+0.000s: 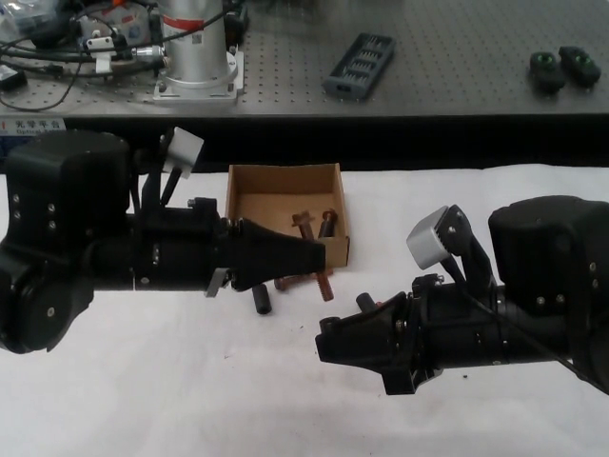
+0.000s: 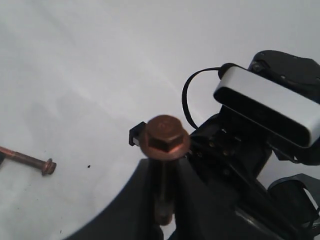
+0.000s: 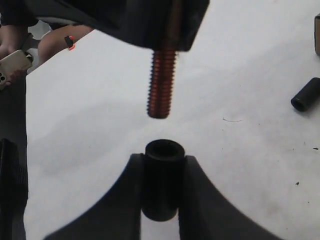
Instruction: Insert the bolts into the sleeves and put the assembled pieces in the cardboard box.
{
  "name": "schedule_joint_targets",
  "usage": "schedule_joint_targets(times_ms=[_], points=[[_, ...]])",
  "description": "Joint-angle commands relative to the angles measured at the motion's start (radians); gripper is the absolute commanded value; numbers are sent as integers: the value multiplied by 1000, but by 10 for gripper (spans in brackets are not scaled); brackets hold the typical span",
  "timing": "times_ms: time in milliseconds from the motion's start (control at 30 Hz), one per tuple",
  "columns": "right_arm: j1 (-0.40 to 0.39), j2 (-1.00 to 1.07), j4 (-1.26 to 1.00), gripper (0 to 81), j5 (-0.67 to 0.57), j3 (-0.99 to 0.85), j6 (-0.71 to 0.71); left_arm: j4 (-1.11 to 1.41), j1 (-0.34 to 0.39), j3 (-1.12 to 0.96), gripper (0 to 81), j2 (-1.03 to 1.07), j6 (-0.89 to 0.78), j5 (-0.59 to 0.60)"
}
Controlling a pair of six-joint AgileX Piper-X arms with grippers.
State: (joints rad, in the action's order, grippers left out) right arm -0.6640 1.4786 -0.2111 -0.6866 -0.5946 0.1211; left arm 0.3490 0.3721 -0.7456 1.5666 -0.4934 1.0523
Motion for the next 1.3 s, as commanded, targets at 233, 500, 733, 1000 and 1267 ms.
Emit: schedule_joint_targets(times_ms=[233,500,733,1000,1267], points=[[6,-9,-43,10,23,-3,14,-131,2,-12,6,-15,113,14],[-2,-9,-43,10,23,-3,14,-131,2,-12,6,-15,114,-26],[-2,-9,-43,10,23,-3,14,-131,2,-12,6,-18,109,-45],[-2,-9,-43,10,14,-3,20,-131,2,-12,6,-63,104,-45],[-26,-9,-43,10,7,-3,20,-131,2,-12,6,-69,104,-45]])
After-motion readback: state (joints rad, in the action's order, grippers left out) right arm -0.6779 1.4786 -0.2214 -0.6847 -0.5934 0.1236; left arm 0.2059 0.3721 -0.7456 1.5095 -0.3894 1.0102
